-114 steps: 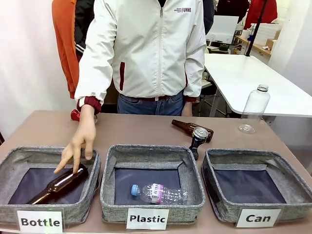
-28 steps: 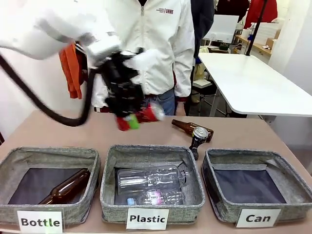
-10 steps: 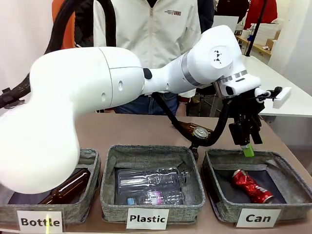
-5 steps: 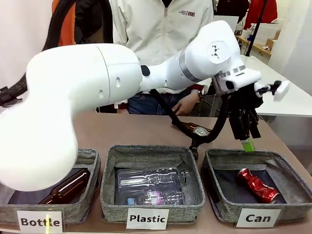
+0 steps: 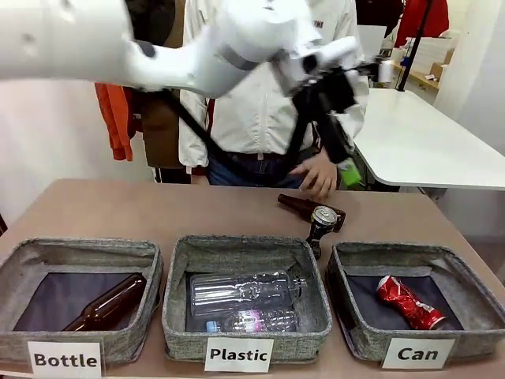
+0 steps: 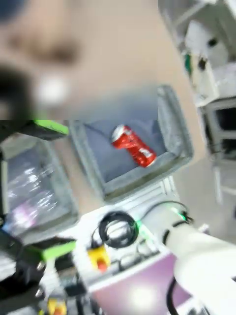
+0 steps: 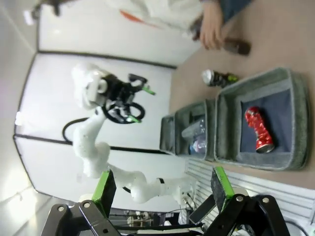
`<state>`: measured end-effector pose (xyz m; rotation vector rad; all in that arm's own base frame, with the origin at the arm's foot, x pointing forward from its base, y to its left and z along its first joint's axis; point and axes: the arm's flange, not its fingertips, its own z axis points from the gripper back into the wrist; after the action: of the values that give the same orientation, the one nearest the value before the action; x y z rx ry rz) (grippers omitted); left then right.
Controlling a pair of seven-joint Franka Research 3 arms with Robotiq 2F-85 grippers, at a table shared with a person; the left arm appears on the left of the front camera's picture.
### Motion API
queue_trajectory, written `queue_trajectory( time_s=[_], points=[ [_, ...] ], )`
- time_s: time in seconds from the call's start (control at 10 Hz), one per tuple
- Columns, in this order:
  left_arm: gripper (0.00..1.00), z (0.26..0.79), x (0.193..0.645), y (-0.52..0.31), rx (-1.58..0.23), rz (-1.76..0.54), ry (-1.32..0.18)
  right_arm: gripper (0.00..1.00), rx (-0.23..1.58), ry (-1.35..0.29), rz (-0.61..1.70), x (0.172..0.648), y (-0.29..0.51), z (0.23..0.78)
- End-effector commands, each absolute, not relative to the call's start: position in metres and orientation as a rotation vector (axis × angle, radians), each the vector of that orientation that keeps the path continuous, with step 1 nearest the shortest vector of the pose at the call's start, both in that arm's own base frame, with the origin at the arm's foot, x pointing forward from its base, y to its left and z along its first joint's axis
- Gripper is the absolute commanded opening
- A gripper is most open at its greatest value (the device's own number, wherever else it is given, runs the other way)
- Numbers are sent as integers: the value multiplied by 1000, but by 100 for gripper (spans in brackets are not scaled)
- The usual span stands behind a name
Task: Sort the can waste into the basket.
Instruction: Pick up the can waste from the table and place it in the right Fabric basket.
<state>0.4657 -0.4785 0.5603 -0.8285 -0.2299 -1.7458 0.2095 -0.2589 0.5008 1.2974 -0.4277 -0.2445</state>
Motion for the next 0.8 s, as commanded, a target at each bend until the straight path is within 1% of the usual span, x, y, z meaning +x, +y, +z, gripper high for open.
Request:
queue_trajectory(
  time_s=[0.0, 0.1, 0.2, 0.3, 0.4, 0.5, 0.7],
  points=[
    [100, 535, 385, -344, -840, -1621, -403, 100, 1236, -353, -255, 226, -207, 499],
    [100, 543, 397, -292, -894, -1484, -454, 100, 1213, -317, -215, 236, -178, 493],
    [100, 550, 405, -245, -973, -1364, -488, 100, 1234, -271, -186, 245, -151, 489],
    [100, 547, 419, -194, -1035, -1231, -563, 100, 1247, -230, -153, 258, -128, 483],
    [100, 546, 421, -139, -1140, -1091, -589, 100, 1260, -172, -129, 264, -101, 475],
    [100, 531, 422, -79, -1213, -927, -631, 100, 1289, -105, -110, 274, -80, 469],
    [100, 495, 412, 11, -1333, -731, -638, 100, 1333, -70, -153, 308, -64, 467]
  ],
)
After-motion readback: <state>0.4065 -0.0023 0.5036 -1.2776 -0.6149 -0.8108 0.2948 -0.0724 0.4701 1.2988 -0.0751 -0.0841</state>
